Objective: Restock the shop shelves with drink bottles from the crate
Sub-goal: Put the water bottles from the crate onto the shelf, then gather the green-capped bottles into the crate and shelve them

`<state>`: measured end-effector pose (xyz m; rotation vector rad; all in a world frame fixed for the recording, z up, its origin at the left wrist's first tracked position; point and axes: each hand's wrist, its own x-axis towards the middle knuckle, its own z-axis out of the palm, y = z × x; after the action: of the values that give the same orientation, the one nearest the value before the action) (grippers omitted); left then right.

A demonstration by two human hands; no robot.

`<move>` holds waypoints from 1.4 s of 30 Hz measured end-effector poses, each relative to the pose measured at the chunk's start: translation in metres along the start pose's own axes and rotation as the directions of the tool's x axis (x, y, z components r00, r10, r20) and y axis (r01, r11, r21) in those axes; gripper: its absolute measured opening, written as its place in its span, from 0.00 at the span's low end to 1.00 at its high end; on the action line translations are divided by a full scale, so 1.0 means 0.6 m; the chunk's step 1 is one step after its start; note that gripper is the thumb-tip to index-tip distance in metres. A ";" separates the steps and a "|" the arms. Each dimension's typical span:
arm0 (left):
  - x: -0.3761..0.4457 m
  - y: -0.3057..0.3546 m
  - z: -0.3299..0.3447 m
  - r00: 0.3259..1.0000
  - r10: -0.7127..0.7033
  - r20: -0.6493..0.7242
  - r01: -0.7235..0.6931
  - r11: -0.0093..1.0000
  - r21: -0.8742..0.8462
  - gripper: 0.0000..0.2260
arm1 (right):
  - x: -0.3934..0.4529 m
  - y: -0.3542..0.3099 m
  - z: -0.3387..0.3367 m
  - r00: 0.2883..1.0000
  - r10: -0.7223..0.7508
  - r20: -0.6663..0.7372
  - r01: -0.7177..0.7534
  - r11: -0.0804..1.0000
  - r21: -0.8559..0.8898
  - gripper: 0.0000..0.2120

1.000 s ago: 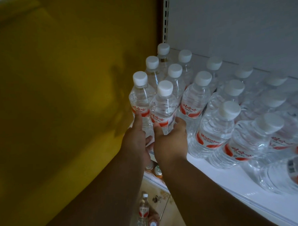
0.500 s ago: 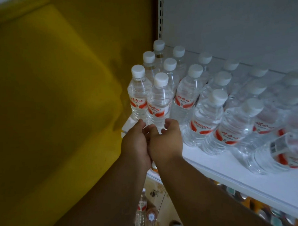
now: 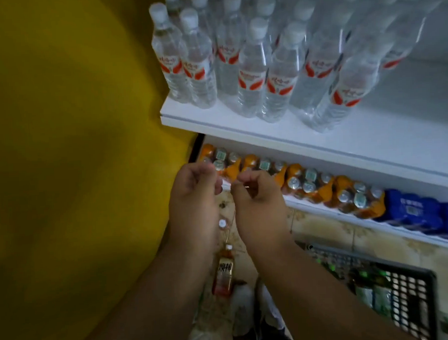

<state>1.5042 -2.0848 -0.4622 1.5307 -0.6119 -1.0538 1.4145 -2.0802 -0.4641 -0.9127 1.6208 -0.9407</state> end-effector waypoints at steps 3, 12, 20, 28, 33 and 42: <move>-0.048 -0.041 0.010 0.995 0.015 0.099 -0.026 0.994 0.111 0.04 | -0.042 0.045 -0.049 1.000 0.014 -0.014 -0.014 1.000 0.027 0.06; -0.231 -0.178 0.078 0.956 -0.114 0.272 0.007 0.931 0.366 0.03 | -0.144 0.178 -0.233 0.991 0.104 -0.083 -0.111 0.991 -0.080 0.06; -0.399 -0.287 0.150 0.939 -0.240 0.245 0.080 0.848 0.524 0.03 | -0.215 0.319 -0.385 0.966 0.219 -0.135 -0.224 0.974 -0.020 0.05; -0.569 -0.443 0.281 0.893 -0.376 0.246 0.177 0.797 0.577 0.07 | -0.246 0.478 -0.577 0.937 0.296 -0.183 -0.293 0.955 0.042 0.05; -0.570 -0.615 0.312 0.864 -0.458 0.208 0.244 0.744 0.622 0.08 | -0.179 0.635 -0.601 0.882 0.418 -0.216 -0.399 0.908 0.127 0.07; -0.413 -0.980 0.324 0.777 -0.624 0.082 0.321 0.505 0.801 0.07 | -0.040 0.983 -0.533 0.759 0.651 -0.029 -0.633 0.726 -0.267 0.20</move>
<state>1.1245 -1.8317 -0.9483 2.3698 -1.0028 -1.6822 1.0412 -1.7712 -0.9282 -0.4638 1.8464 -0.2032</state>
